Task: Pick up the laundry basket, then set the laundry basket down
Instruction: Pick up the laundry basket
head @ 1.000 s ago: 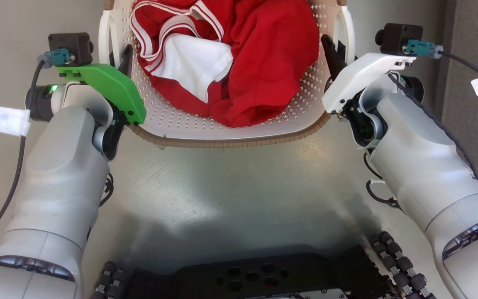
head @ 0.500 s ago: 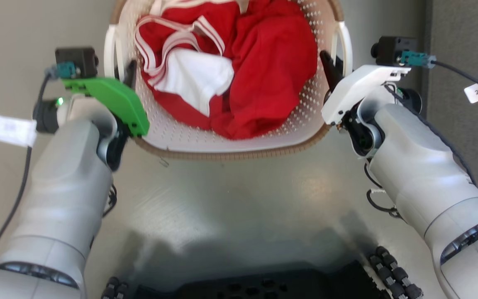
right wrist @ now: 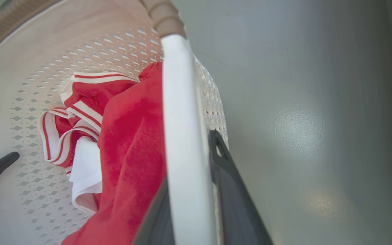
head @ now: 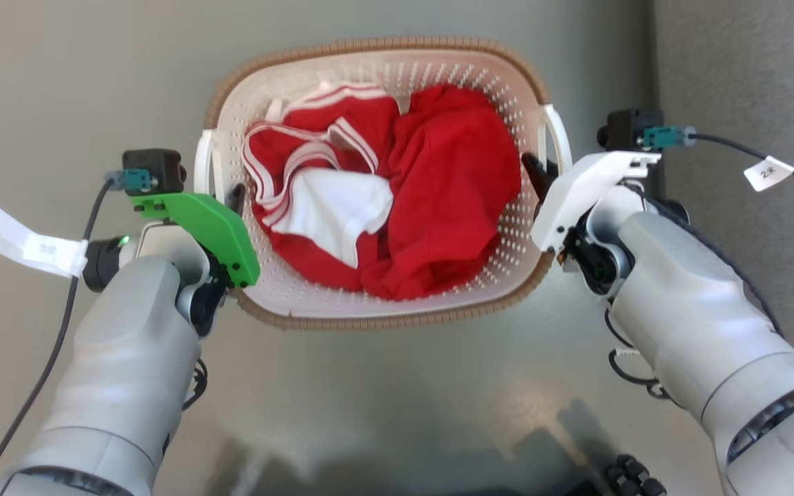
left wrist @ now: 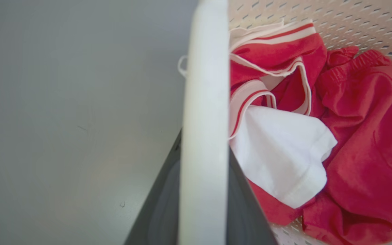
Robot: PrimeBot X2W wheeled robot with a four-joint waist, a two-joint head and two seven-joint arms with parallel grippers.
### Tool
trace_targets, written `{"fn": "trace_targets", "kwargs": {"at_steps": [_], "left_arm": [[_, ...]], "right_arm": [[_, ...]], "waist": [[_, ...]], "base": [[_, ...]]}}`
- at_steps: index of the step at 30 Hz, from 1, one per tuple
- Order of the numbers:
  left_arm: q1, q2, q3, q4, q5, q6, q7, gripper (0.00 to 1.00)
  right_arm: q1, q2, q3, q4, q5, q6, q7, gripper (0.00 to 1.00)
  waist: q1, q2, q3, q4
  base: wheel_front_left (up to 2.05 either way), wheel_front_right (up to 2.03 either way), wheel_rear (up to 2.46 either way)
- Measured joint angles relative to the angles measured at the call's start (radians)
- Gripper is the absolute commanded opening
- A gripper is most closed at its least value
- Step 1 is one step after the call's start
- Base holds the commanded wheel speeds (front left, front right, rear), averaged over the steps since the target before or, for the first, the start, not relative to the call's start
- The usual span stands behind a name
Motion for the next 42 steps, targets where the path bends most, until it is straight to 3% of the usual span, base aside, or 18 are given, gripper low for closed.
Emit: {"fn": "trace_targets", "kwargs": {"at_steps": [15,28,42], "left_arm": [[0.094,-0.007,-0.026,0.041,-0.055,0.000,0.090,0.00],[0.181,-0.015,-0.051,0.087,-0.097,0.000,0.233,0.00],[0.202,-0.015,-0.056,0.094,-0.135,0.000,0.291,0.00]], "right_arm": [[0.079,0.002,0.065,0.021,0.066,0.000,0.154,0.00],[0.179,0.010,0.113,0.041,0.123,-0.002,0.308,0.00],[0.199,0.008,0.134,0.042,0.152,-0.019,0.389,0.00]], "waist": [[-0.0001,0.0000,-0.214,-0.015],[-0.0001,0.0000,-0.397,-0.030],[-0.0001,0.0000,-0.516,-0.042]], "base": [[0.00,0.00,0.00],[0.00,0.00,0.00],[0.00,0.00,0.00]]}}
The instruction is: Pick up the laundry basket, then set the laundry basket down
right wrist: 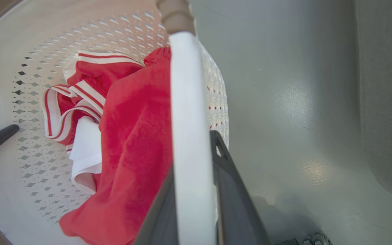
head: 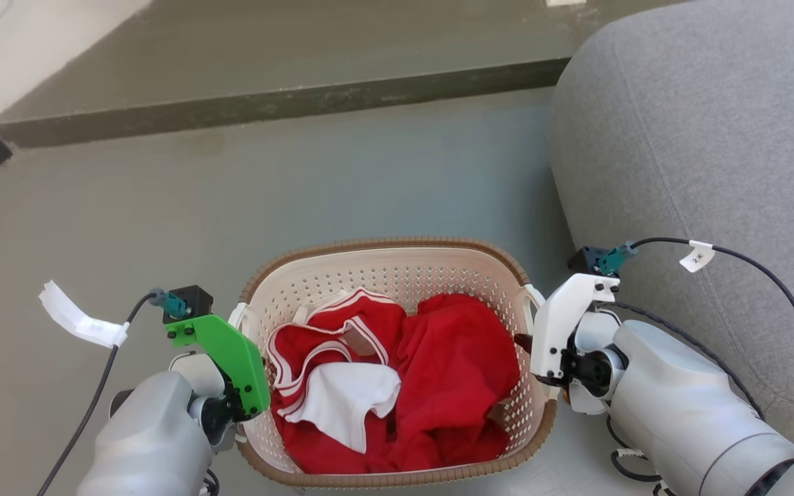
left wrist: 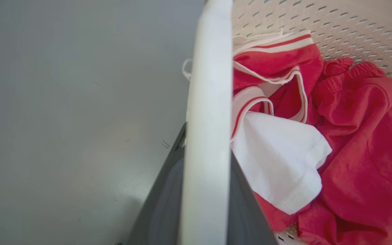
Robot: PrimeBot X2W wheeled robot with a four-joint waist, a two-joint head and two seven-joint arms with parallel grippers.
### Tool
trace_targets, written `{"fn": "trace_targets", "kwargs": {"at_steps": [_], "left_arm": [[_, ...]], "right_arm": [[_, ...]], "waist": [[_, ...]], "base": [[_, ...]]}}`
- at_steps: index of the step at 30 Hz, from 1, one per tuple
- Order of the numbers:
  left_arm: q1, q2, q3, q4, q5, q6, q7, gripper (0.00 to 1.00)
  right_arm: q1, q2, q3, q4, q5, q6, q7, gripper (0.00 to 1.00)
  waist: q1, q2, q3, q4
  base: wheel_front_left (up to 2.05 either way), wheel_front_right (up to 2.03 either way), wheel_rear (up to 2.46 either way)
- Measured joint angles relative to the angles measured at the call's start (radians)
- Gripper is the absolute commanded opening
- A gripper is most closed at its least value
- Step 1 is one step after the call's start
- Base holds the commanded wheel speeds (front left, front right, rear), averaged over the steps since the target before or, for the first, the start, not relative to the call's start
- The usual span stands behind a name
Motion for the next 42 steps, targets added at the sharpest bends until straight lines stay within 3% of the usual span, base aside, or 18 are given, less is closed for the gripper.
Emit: {"fn": "trace_targets", "kwargs": {"at_steps": [42], "left_arm": [[0.036,0.000,-0.025,0.004,-0.049,0.000,0.049,0.00]], "right_arm": [[0.017,-0.004,0.060,-0.002,0.040,-0.009,0.034,0.00]], "waist": [[0.0000,0.0000,-0.057,0.014]], "base": [[0.00,0.00,0.00]]}}
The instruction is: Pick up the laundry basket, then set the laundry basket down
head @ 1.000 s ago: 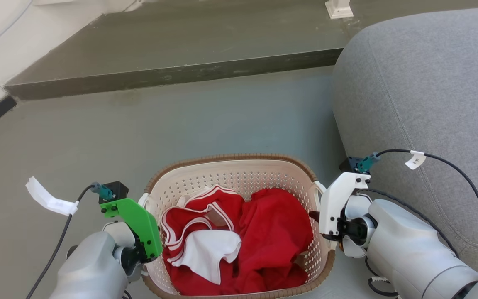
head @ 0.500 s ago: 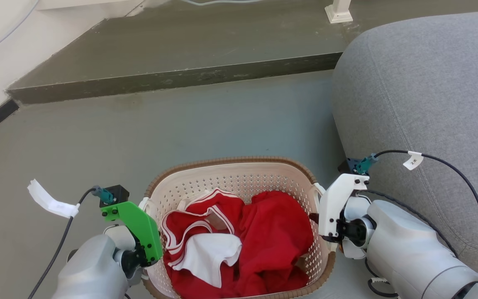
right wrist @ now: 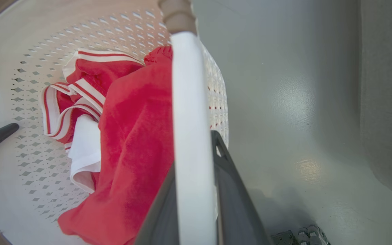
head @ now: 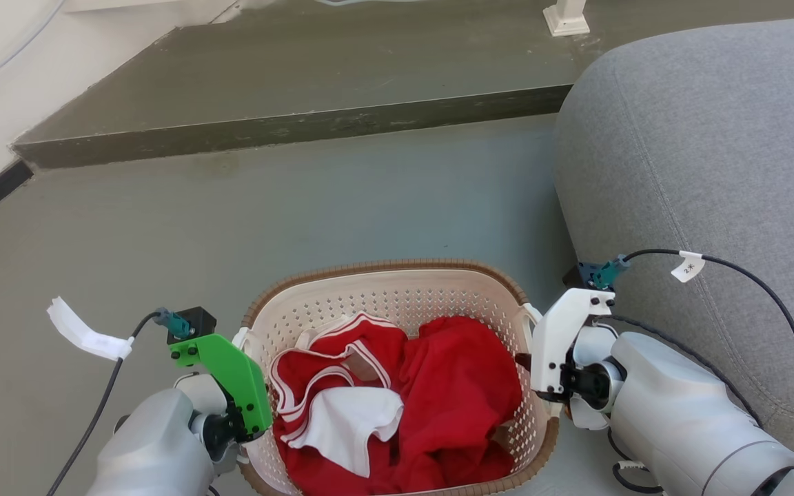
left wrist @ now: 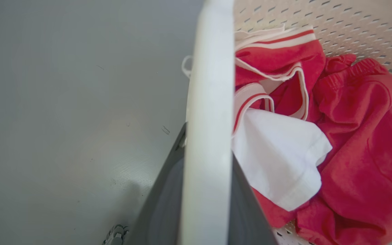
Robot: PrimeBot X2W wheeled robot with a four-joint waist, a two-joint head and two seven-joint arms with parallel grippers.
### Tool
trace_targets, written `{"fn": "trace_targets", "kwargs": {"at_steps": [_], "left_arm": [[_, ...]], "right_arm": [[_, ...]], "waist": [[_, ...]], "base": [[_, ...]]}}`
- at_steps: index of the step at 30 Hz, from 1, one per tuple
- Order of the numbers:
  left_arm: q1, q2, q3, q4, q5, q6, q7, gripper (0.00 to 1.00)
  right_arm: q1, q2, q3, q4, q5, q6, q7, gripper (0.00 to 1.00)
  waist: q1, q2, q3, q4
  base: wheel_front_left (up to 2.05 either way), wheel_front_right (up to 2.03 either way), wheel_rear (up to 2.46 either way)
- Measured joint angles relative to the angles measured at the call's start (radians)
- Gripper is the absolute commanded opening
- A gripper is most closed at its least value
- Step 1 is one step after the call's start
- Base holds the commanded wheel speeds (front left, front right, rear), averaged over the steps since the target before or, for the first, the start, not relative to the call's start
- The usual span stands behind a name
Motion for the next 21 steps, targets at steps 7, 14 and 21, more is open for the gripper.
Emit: {"fn": "trace_targets", "kwargs": {"at_steps": [7,14,21], "left_arm": [[0.000,0.000,-0.003,-0.002,-0.005,0.000,0.000,0.00],[0.001,0.000,-0.008,-0.002,-0.015,0.000,0.000,0.00],[0.002,0.001,-0.019,-0.009,-0.017,0.000,0.003,0.00]], "right_arm": [[-0.001,0.000,0.006,0.000,0.001,0.000,-0.009,0.00],[-0.001,-0.001,0.014,0.000,0.002,0.000,-0.010,0.00],[-0.003,-0.003,0.018,0.000,0.009,0.000,-0.024,0.00]], "waist": [[0.0000,0.0000,0.003,0.000],[0.0000,0.0000,0.004,0.000],[0.0000,0.0000,0.020,0.003]], "base": [[0.00,0.00,0.00],[0.00,0.00,0.00],[0.00,0.00,0.00]]}}
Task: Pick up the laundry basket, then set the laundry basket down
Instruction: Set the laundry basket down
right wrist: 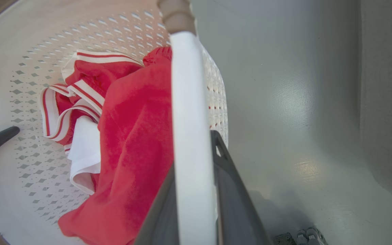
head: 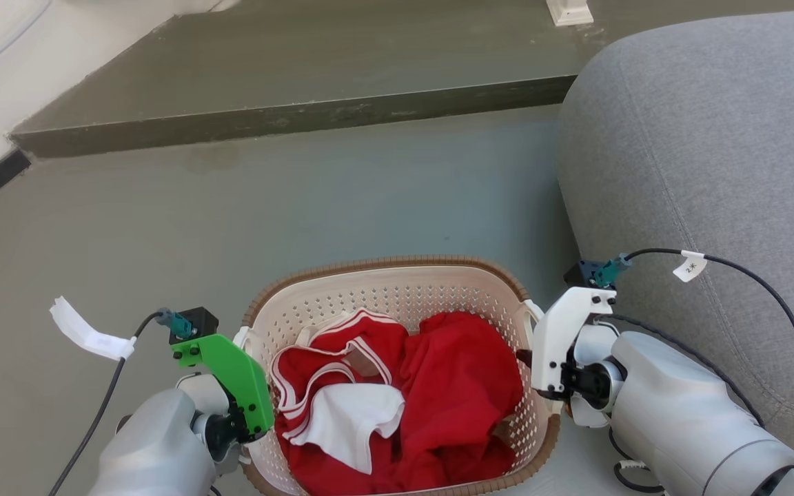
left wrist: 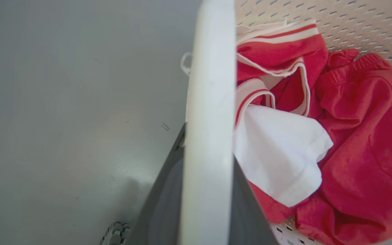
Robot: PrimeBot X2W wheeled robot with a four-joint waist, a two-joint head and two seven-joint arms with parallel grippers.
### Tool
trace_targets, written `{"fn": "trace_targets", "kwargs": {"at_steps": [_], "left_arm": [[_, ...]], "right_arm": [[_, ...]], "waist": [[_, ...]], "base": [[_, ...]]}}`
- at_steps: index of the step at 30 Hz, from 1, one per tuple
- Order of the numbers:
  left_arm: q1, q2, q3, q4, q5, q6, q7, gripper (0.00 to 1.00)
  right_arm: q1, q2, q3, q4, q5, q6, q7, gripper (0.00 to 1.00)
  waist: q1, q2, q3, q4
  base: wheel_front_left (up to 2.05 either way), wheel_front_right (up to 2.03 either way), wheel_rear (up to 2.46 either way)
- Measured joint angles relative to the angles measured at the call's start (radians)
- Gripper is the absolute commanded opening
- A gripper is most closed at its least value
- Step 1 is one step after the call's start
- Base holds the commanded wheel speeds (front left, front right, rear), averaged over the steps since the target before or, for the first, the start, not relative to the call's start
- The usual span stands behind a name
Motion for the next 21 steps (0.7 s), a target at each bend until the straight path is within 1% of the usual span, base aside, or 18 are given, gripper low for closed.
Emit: {"fn": "trace_targets", "kwargs": {"at_steps": [8,21], "left_arm": [[0.000,0.002,-0.004,-0.010,-0.009,0.000,-0.002,0.00],[-0.013,0.003,0.000,-0.016,-0.011,0.000,-0.037,0.00]], "right_arm": [[-0.029,-0.001,0.010,0.000,0.000,0.000,-0.025,0.00],[-0.068,-0.004,0.024,-0.006,-0.003,0.000,-0.055,0.00]], "waist": [[0.0000,0.0000,0.033,0.008],[0.0000,0.0000,0.104,0.011]], "base": [[0.00,0.00,0.00],[0.00,0.00,0.00]]}}
